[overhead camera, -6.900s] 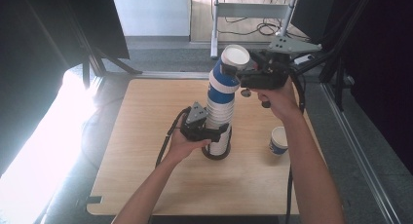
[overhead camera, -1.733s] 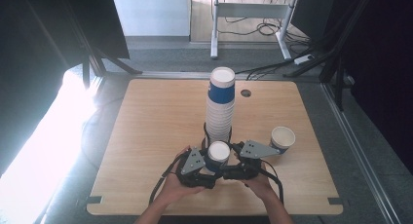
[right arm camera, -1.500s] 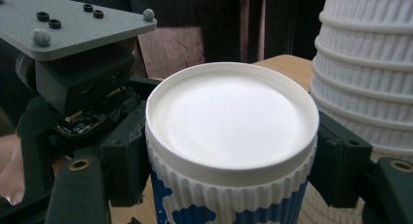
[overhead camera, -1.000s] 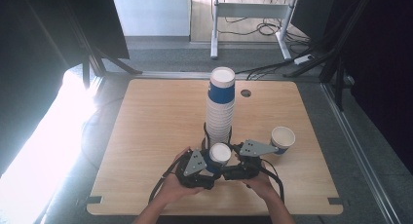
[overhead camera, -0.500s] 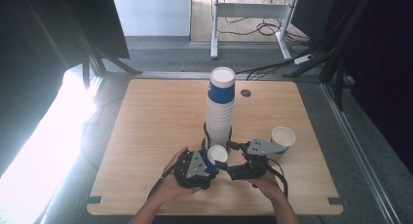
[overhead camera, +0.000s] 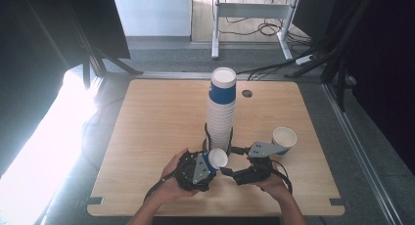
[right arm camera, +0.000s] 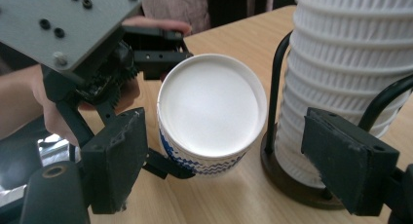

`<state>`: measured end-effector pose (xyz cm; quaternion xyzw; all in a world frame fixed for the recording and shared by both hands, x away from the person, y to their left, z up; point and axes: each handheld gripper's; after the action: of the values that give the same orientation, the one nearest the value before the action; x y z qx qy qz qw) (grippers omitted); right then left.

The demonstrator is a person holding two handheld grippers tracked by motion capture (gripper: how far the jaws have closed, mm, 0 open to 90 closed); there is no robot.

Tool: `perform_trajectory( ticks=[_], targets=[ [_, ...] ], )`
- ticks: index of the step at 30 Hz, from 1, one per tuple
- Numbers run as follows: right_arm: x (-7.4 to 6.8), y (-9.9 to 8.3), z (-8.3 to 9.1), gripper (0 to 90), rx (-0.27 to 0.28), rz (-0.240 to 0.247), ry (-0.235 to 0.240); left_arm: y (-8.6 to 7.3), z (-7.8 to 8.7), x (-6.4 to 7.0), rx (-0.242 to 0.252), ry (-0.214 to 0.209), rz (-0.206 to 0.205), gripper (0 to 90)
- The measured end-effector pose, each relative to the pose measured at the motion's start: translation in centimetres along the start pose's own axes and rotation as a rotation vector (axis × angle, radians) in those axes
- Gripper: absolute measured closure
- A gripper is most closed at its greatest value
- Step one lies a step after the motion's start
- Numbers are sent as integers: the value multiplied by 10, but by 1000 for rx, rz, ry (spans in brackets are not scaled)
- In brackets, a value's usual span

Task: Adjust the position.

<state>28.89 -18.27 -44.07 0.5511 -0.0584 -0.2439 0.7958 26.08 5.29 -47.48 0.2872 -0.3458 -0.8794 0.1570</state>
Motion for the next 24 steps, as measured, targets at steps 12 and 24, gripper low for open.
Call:
perform_trajectory(
  ticks=[12,24],
  targets=[
    [0,-5,-7,142,-71,-5,7,5,-2,15,-68,104,-148,198],
    [-1,-13,-23,140,-126,-13,29,10,-6,33,-115,192,-296,197]
  ],
)
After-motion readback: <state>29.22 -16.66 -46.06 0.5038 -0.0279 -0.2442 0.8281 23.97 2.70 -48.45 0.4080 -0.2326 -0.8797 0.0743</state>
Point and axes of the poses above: each handheld gripper's, and its own axes: z roughly backward along the jaws, y roughly out of its top, x roughly to its right, and after that the axes turned 3 degrees about -z, right-handed
